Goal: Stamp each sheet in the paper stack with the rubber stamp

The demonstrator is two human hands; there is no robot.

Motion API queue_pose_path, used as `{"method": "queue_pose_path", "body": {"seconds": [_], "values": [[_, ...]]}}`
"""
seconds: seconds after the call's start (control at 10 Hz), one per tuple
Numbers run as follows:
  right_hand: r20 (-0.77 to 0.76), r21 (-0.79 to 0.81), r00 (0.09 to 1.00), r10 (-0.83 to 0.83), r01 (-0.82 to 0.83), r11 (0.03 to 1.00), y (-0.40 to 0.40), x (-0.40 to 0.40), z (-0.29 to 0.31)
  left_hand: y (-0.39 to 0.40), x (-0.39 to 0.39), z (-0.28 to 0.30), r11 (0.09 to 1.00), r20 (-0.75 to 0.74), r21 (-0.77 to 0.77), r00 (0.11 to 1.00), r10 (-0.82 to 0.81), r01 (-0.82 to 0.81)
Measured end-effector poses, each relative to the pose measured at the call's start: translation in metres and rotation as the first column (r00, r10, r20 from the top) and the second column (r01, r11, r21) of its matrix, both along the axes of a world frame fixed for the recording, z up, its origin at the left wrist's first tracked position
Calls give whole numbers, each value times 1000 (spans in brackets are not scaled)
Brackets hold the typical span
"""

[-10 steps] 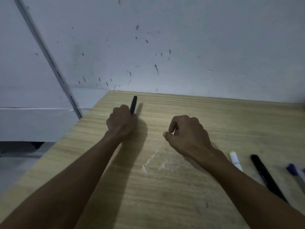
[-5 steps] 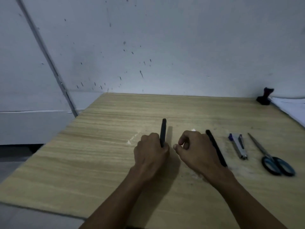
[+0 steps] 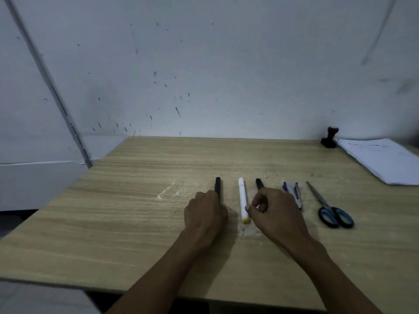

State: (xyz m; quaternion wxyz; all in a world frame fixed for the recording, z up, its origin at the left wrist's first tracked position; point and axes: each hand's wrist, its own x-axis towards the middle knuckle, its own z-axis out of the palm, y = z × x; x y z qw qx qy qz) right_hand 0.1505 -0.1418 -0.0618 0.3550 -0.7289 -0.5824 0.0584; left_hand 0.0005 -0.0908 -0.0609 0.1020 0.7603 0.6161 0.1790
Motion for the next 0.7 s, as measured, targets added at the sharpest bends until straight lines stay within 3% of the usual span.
{"method": "queue_pose_path", "body": {"seconds": [0.5, 0.7], "values": [[-16, -4, 1000, -27, 27, 1000, -9, 8, 7, 1, -4, -1, 999, -27, -30, 999, 18, -19], [-81, 81, 996, -23, 30, 996, -14, 12, 25, -2, -19, 25, 995, 2, 84, 999, 47, -47]]}}
